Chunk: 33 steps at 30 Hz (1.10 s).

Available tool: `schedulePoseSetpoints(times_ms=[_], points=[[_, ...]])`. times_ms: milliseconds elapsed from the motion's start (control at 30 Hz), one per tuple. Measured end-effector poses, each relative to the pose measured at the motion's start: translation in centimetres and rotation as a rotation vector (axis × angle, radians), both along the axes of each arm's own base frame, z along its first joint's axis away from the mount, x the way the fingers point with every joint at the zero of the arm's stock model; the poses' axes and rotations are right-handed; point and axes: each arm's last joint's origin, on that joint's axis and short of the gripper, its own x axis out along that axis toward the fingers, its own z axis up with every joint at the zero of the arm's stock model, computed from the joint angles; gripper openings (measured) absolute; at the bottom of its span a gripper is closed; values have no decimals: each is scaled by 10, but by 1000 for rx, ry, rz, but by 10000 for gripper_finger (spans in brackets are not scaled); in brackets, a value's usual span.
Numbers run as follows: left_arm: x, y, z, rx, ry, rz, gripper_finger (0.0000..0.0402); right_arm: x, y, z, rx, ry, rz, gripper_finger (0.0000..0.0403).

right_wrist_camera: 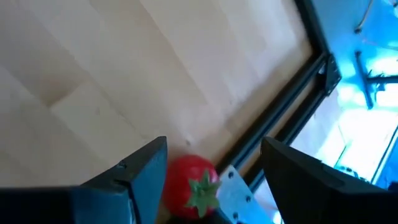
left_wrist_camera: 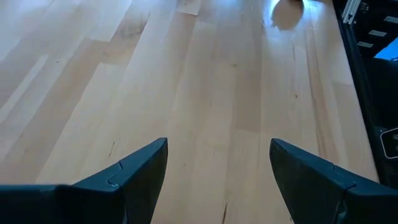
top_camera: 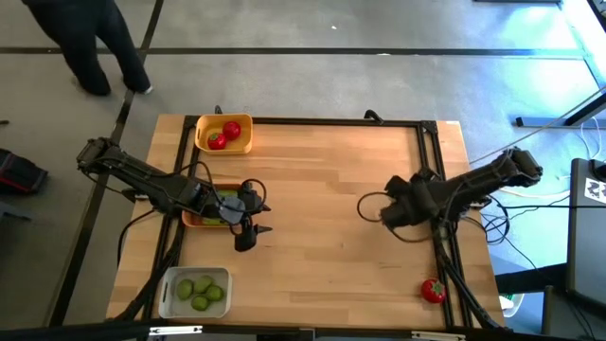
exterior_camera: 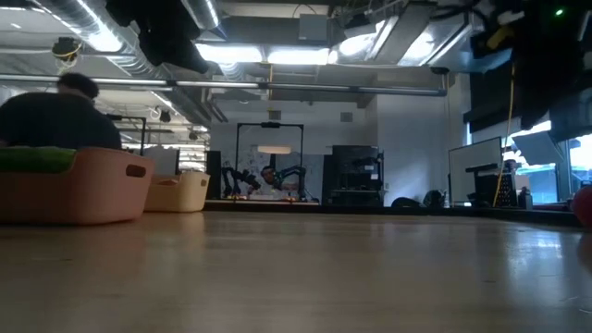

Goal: Sort produce into baskets
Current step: Put the tomato into the yellow bin

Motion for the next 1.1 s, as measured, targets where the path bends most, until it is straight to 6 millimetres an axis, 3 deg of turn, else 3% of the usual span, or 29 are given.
schedulePoseSetpoints(times_ms=[300, 600, 867, 1100], points=[[0, 0, 0, 14, 1, -12, 278, 4, -26, -2, 139, 140, 19, 250], [0, 0, 0, 21, 0, -15, 278, 3, -27, -3, 208, 166, -2, 280], [0, 0, 0, 44, -2, -11, 278, -15, -31, -36, 320, 324, -100, 354], [0, 1, 0, 49, -2, -12, 278, -14, -39, -50, 392, 294, -112, 364]])
